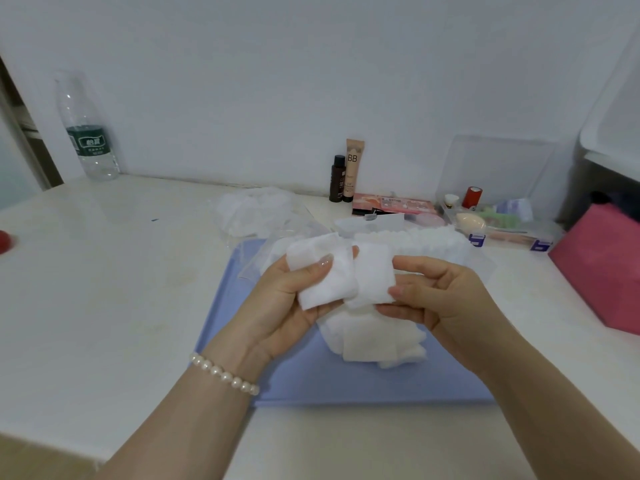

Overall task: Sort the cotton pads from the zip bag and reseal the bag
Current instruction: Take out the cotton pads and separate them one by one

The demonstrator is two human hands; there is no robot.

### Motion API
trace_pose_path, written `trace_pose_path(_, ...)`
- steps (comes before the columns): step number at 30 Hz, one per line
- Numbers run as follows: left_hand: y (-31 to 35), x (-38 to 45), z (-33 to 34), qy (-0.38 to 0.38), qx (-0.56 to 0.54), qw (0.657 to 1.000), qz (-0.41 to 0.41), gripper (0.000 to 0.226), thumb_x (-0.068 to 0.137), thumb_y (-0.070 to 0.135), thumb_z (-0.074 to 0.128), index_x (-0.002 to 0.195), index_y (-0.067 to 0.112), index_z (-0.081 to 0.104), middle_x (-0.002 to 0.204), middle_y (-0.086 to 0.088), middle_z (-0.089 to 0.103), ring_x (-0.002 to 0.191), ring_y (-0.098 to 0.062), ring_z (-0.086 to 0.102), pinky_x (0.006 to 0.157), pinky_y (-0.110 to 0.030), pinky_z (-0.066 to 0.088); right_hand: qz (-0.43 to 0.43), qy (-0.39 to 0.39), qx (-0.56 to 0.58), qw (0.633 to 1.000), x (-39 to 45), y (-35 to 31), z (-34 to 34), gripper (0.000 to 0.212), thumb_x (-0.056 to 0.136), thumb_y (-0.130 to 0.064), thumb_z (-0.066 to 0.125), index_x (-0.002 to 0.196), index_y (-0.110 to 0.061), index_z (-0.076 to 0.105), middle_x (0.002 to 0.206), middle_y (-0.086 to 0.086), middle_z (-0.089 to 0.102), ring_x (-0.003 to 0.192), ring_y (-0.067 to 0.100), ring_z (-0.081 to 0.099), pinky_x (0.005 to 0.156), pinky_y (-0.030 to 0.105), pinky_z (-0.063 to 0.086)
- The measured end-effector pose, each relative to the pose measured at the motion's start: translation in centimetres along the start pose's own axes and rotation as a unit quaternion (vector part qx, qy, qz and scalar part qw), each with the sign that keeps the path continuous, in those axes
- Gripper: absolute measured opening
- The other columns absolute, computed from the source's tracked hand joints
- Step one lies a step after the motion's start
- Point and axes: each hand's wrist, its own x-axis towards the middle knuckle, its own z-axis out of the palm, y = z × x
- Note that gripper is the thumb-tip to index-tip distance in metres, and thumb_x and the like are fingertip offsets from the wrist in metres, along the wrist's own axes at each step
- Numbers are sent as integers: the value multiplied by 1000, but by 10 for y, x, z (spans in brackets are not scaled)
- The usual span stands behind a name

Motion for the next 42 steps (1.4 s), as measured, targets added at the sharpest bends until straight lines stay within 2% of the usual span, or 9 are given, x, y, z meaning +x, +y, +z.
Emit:
trace_pose_path(7,-1,0,0,5,-1,1000,-9,36,75,10,58,110,3,64,111,-12,69,102,-23,66,85,-37,55,-14,-1,-16,1000,1,4,-1,24,78,11,57,93,-4,67,85,16,73,75,28,71,60,29,59)
trace_pose_path(12,-1,0,1,3,3,1000,-17,43,77,9,57,119,0,59,117,-15,66,105,-25,65,87,-38,54,-53,59,-61,995,0,5,2,15,80,10,60,83,-5,63,65,12,70,60,20,68,51,26,56)
trace_pose_path(15,-1,0,3,2,0,1000,-26,36,76,10,57,110,1,66,112,-14,69,101,-25,67,84,-37,56,-91,78,-85,989,-1,6,4,16,81,9,60,77,-4,51,57,12,64,56,18,66,49,27,56)
trace_pose_path(18,0,-1,3,5,-20,999,-38,24,74,11,57,87,6,76,103,-12,72,93,-23,70,76,-36,58,-97,48,-41,993,-1,5,5,15,84,8,54,78,-4,49,59,16,63,58,21,67,51,29,57)
trace_pose_path(20,1,0,3,9,-30,999,-38,23,73,11,57,82,9,78,100,-11,72,91,-22,70,75,-36,57,-90,27,-17,995,-2,3,4,15,84,10,53,83,-5,52,62,14,66,59,25,68,54,29,57)
trace_pose_path(26,1,0,4,12,-29,999,-34,23,73,11,57,82,9,78,99,-10,73,88,-21,71,72,-35,59,-82,16,-4,996,-1,3,3,18,76,12,58,83,-3,55,61,10,68,59,26,68,56,32,59)
trace_pose_path(35,1,0,5,6,-25,999,-29,23,73,11,56,80,11,78,99,-11,73,90,-22,70,76,-36,57,-96,21,-52,994,-1,4,1,22,78,18,55,76,-3,59,60,7,65,60,26,67,52,28,57)
trace_pose_path(38,1,-1,5,6,-25,999,-29,23,73,11,56,80,10,78,98,-11,73,88,-21,71,73,-34,59,-88,10,-29,996,-1,2,2,19,80,15,54,76,-3,59,58,5,62,57,26,66,51,29,56)
trace_pose_path(42,1,-1,4,4,-27,999,-31,23,73,11,57,82,9,78,98,-11,73,88,-22,71,69,-34,60,-79,11,-17,997,-2,3,3,17,75,15,59,76,-2,58,59,12,65,57,29,68,50,28,56)
